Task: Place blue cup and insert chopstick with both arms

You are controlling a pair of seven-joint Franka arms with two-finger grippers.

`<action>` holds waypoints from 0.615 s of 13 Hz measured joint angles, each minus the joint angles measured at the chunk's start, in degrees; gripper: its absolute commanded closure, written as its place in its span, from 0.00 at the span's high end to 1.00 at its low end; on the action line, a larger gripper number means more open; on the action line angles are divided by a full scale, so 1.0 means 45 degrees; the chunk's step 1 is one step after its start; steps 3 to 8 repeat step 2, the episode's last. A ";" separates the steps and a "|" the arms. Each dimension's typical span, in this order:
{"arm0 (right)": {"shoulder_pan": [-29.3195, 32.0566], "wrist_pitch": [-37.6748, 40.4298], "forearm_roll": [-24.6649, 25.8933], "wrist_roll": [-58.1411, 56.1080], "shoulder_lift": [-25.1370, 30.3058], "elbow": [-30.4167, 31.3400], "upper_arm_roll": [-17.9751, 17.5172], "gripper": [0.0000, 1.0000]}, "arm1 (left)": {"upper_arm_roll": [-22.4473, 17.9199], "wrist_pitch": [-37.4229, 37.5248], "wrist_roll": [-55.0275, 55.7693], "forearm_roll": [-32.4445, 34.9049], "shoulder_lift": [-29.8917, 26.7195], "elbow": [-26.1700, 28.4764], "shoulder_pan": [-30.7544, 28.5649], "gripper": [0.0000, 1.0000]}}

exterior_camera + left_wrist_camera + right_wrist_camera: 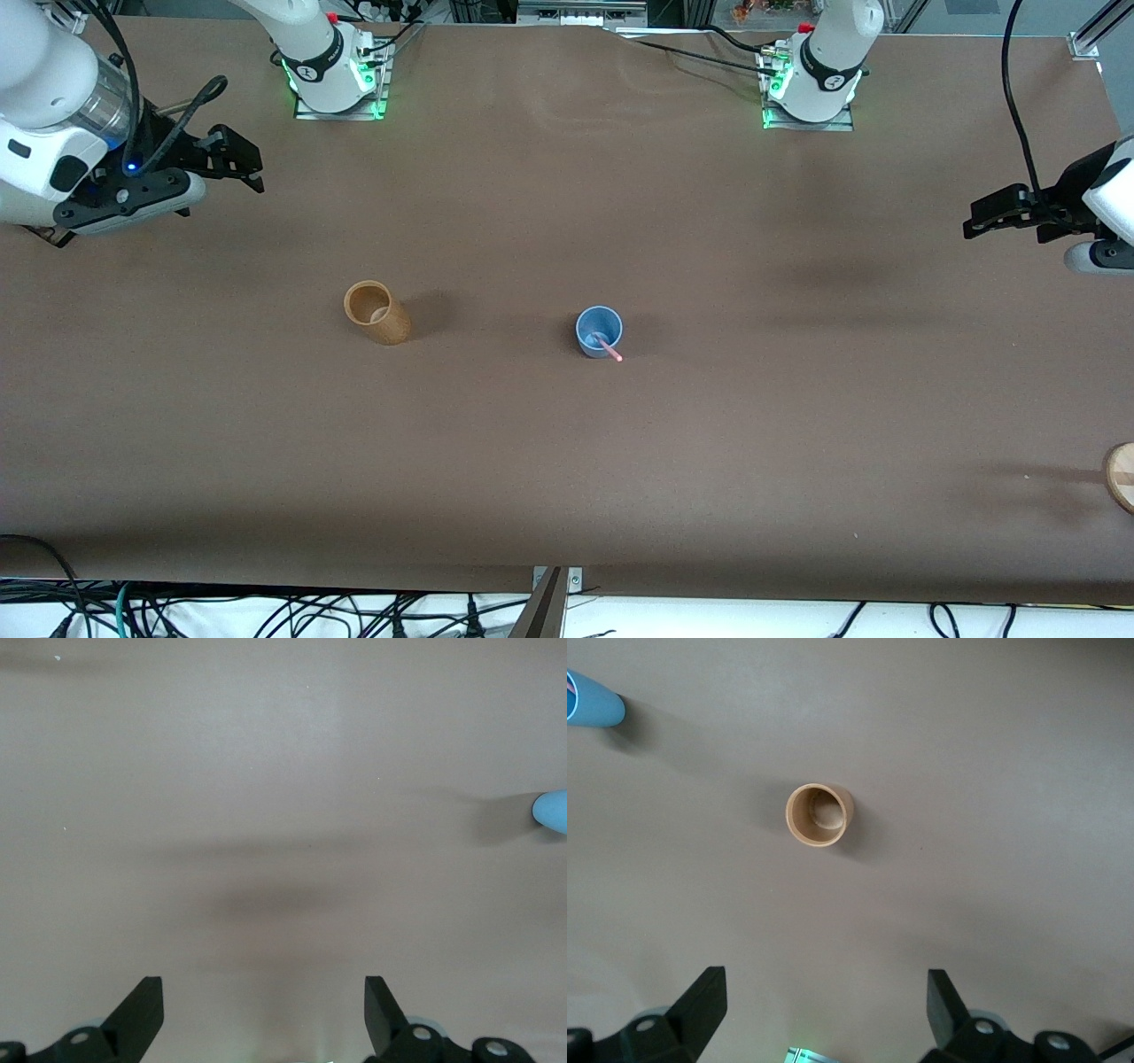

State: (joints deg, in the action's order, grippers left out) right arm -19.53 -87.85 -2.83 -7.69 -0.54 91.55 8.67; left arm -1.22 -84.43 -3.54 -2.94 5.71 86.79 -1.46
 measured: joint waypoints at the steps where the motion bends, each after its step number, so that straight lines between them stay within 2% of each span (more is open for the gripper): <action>1: 0.0000 0.0002 0.0000 -0.0001 0.0000 0.0000 0.0014 1.00 | 0.0000 0.0000 0.0000 0.0000 0.0000 0.0000 0.0000 1.00; 8: -0.0001 0.0003 0.0000 -0.0001 0.0000 0.0000 0.0012 1.00 | 0.0000 0.0000 0.0000 0.0000 0.0000 0.0000 0.0000 1.00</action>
